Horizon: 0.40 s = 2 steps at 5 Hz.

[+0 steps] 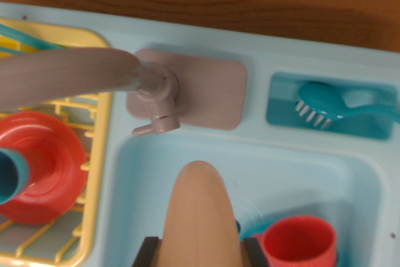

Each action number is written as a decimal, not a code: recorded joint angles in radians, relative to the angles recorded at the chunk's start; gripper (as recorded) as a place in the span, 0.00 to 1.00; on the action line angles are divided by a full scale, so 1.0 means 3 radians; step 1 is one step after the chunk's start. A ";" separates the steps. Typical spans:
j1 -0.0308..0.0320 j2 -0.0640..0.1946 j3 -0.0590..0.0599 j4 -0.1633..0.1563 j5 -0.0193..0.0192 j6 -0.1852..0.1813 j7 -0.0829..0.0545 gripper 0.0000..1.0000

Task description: Pick detergent from the sink

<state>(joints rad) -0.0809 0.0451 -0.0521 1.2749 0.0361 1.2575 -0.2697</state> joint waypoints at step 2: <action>0.0000 -0.0041 -0.0001 0.0106 -0.0005 0.0147 0.0007 1.00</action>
<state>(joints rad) -0.0808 0.0329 -0.0524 1.3067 0.0346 1.3015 -0.2677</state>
